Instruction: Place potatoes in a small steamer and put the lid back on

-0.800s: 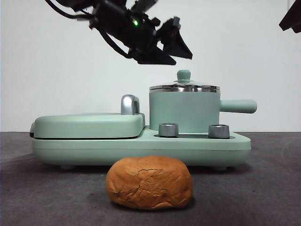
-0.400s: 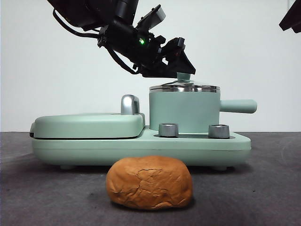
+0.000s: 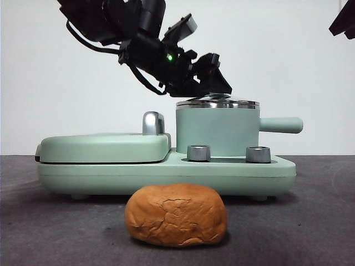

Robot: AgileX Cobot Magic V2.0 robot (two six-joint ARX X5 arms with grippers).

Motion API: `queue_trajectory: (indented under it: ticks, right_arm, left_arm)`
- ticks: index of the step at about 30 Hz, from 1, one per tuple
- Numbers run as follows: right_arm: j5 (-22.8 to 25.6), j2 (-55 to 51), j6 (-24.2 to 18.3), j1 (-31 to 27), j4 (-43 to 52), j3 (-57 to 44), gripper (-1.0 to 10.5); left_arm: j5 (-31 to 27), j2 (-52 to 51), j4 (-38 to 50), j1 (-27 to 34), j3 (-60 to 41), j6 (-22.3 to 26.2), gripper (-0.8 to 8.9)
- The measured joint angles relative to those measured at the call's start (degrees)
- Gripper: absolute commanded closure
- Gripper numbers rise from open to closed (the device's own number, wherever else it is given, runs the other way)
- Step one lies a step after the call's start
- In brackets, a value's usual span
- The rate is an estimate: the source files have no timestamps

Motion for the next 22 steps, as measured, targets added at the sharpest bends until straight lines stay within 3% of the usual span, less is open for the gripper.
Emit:
queue_trajectory:
  ticks: [6, 13, 22]
  right_arm:
    - [0.0, 0.0, 0.2, 0.0, 0.0, 0.0, 7.2]
    - [0.0, 0.0, 0.2, 0.0, 0.0, 0.0, 7.2]
    - [0.0, 0.0, 0.2, 0.0, 0.0, 0.0, 7.2]
  left_arm:
    - [0.0, 0.1, 0.3, 0.0, 0.0, 0.0, 5.23]
    - [0.2, 0.1, 0.7, -0.1, 0.2, 0.2, 8.10]
    - [0.2, 0.1, 0.8, -0.2, 0.2, 1.0, 8.07]
